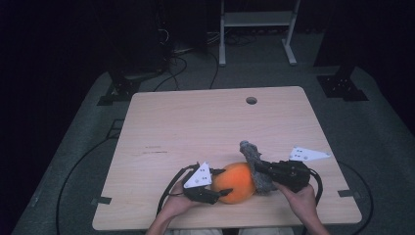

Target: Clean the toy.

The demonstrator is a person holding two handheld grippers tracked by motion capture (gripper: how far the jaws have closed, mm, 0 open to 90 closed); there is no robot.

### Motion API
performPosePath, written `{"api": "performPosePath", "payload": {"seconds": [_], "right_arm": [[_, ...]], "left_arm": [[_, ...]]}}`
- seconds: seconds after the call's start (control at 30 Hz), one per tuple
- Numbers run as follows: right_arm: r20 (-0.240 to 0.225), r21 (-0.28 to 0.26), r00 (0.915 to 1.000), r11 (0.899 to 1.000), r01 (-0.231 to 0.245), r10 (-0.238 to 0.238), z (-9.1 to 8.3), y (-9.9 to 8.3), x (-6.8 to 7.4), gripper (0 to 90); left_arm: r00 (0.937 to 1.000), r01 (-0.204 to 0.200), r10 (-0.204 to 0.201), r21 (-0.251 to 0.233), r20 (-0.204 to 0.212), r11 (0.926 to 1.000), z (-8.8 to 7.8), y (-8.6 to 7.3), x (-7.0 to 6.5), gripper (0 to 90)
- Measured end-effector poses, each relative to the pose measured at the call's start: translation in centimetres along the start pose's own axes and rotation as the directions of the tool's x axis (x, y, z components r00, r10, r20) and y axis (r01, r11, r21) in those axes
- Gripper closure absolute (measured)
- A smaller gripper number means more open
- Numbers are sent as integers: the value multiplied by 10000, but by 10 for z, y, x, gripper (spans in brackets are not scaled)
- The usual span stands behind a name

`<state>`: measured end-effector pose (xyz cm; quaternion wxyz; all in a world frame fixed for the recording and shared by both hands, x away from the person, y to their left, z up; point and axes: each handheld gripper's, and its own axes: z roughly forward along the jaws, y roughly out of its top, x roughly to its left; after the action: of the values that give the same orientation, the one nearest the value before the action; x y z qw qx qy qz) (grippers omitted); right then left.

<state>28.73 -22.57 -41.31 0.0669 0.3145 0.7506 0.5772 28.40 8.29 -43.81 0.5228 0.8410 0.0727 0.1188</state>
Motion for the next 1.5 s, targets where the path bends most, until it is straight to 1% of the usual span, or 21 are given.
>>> {"api": "performPosePath", "payload": {"seconds": [0.07, 0.13, 0.17, 0.27, 0.33, 0.43, 0.5, 0.57, 0.63, 0.7, 0.77, 0.83, 0.93, 1.03, 1.1, 1.17, 1.23, 1.3, 1.33, 1.43, 1.5], "right_arm": [[122, 409, 9999, 9991, 66, -71, 7, -3, -3, 797], [223, 485, 9992, 9983, -331, 321, 8, -8, -13, 797], [491, 653, 9976, 9965, -523, 491, 6, -10, -17, 797], [841, 839, 9959, 9956, -409, 339, -1, -12, -15, 798], [501, 330, 9985, 9992, -217, 201, -5, -8, -7, 798], [0, -284, 9995, 9991, 304, -304, -5, 4, 11, 798], [-144, -185, 9980, 9979, 621, -623, 1, 5, 18, 798], [6, 360, 9967, 9960, 816, -817, 11, -2, 19, 798], [41, 262, 9992, 9988, 409, -410, 11, -7, 10, 799], [550, 463, 9981, 9986, 263, -288, 6, -7, 2, 800], [820, 594, 9966, 9982, 36, -84, 1, -8, -3, 800], [671, 330, 9977, 9995, 10, -32, -3, -7, 1, 800], [98, -71, 9987, 9987, 510, -509, 1, 2, 16, 799], [37, 243, 9945, 9943, 1042, -1043, 10, 5, 22, 800], [63, 279, 9980, 9976, 630, -632, 10, 0, 13, 801], [446, 409, 9980, 9982, 440, -458, 5, -4, 4, 801], [947, 660, 9930, 9957, 643, -704, 1, -7, 3, 801], [841, 492, 9954, 9979, 428, -468, -3, -7, 5, 801], [770, 375, 9957, 9982, 478, -506, -4, -5, 7, 801], [67, -350, 9962, 9955, 875, -874, -4, 7, 22, 800], [58, -38, 9939, 9939, 1098, -1098, 3, 8, 26, 800]], "left_arm": [[10000, 39, -38, 18, -24, 10000, 0, 0, 0, 381], [9997, 241, -241, -35, -6, 9997, 0, 0, 2, 378], [9996, 296, -296, -40, -3, 9996, 0, 0, 2, 373], [9995, 326, -327, -61, -26, 9994, 0, 0, 2, 361], [9993, 365, -366, -100, -66, 9993, 0, 0, 2, 355], [9988, 483, -484, -128, -106, 9988, 3, 2, 0, 330], [9976, 672, -673, -71, -165, 9977, 4, 3, 0, 284], [9966, 787, -789, -61, -241, 9969, 5, 3, 1, 234], [9953, 932, -937, -236, -232, 9954, 5, 3, 1, 258], [9934, 1124, -1131, -307, -213, 9932, 6, 4, 2, 274], [9934, 1122, -1130, -342, -212, 9931, 6, 4, 3, 293], [9949, 968, -978, -379, -255, 9946, 7, 4, 2, 312], [9951, 935, -946, -395, -271, 9948, 10, 6, 0, 340], [9958, 864, -873, -312, -266, 9958, 9, 7, -1, 355], [9945, 1024, -1032, -400, -190, 9939, 9, 7, 0, 358], [9932, 1143, -1152, -487, -160, 9923, 10, 7, 0, 341], [9907, 1343, -1352, -532, -147, 9895, 11, 7, 0, 295], [9915, 1258, -1272, -484, -258, 9909, 12, 8, -1, 279], [9930, 1132, -1147, -496, -279, 9923, 12, 8, -2, 283], [9950, 955, -969, -510, -262, 9941, 14, 9, -5, 312], [9958, 875, -888, -588, -212, 9944, 14, 10, -5, 295]]}}
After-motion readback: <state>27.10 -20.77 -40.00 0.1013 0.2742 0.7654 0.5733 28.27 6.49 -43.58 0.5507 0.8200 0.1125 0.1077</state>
